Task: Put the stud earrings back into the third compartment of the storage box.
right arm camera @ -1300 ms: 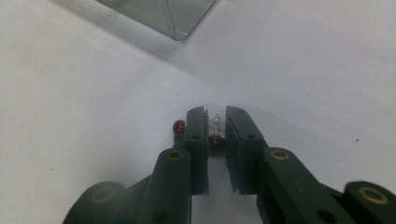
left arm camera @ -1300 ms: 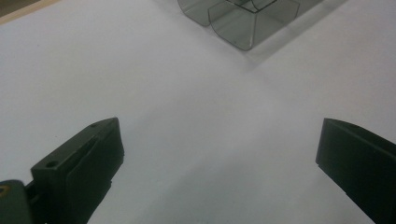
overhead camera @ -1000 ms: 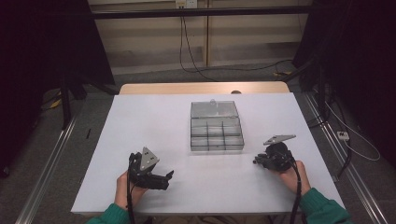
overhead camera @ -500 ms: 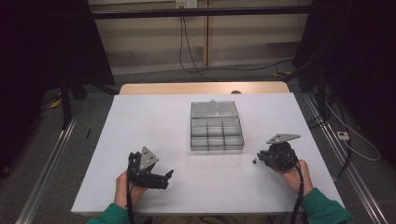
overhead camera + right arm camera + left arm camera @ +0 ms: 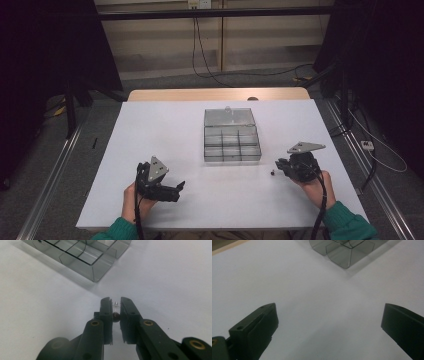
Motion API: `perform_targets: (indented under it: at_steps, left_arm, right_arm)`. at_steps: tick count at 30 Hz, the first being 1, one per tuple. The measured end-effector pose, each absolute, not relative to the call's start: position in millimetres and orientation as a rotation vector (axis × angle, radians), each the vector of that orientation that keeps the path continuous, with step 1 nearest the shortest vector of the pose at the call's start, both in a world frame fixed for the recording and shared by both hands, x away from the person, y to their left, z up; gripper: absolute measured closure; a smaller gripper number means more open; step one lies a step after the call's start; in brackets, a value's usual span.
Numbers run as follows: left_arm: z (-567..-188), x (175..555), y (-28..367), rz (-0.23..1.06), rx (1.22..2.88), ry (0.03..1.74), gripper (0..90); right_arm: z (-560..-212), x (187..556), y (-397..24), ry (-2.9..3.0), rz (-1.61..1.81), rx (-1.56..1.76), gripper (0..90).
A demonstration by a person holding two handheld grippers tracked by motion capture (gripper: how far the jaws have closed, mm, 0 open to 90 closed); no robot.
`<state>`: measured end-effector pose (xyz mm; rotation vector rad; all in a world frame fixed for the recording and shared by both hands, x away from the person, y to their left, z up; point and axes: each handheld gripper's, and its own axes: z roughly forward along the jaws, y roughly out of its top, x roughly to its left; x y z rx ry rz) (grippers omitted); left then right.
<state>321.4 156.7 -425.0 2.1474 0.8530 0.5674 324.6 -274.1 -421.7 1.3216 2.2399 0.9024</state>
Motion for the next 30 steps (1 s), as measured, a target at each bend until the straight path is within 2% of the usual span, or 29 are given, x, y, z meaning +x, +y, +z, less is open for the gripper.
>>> perform_targets:
  at_steps: [30]
  left_arm:
    - [-428,324,157,0.564,2.163,0.859,0.7]
  right_arm:
    - [-408,327,-270,2.153,1.007,1.214,81.0]
